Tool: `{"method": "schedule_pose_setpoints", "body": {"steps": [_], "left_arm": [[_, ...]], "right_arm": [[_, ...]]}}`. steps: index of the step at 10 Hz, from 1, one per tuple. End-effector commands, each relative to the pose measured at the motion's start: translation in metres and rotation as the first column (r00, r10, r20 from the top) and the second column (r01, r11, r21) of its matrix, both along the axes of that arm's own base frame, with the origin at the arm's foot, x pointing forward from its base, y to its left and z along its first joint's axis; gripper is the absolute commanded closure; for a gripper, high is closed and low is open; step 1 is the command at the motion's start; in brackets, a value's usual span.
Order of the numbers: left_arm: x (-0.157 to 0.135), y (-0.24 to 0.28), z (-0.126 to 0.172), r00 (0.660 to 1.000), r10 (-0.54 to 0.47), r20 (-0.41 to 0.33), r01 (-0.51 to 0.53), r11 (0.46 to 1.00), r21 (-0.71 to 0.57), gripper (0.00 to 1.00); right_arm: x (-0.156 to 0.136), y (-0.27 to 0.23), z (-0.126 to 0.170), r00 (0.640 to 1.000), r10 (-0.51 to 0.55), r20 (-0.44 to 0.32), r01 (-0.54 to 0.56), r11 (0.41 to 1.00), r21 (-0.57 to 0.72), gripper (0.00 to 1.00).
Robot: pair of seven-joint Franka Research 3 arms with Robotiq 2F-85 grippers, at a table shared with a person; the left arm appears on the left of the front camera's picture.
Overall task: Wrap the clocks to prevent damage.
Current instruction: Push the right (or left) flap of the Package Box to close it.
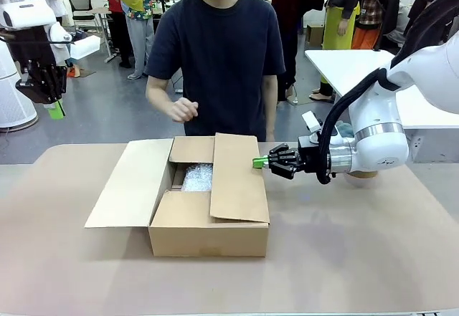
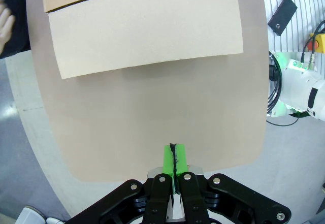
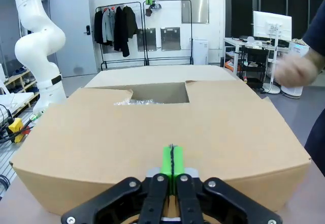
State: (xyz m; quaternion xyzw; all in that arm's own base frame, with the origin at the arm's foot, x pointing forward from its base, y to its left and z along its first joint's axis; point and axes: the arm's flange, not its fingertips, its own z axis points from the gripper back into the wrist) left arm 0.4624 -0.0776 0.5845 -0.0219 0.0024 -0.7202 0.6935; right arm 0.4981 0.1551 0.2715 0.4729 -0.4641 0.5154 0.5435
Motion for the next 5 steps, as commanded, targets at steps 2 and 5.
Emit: {"method": "schedule_pose_setpoints", "body": {"steps": [2, 5], "left_arm": [[0.0004, 0.0019, 0.001, 1.0, 0.002, 0.012, -0.002, 1.0, 0.022, 1.0], [0.0004, 0.0019, 0.001, 1.0, 0.002, 0.012, -0.002, 1.0, 0.022, 1.0]], "right_arm": [[-0.0037, 0.0007, -0.005, 1.0, -0.016, -0.006, 0.016, 1.0, 0.0, 0.99], [-0.0037, 0.0007, -0.005, 1.0, -0.016, -0.006, 0.016, 1.0, 0.0, 0.99]]}}
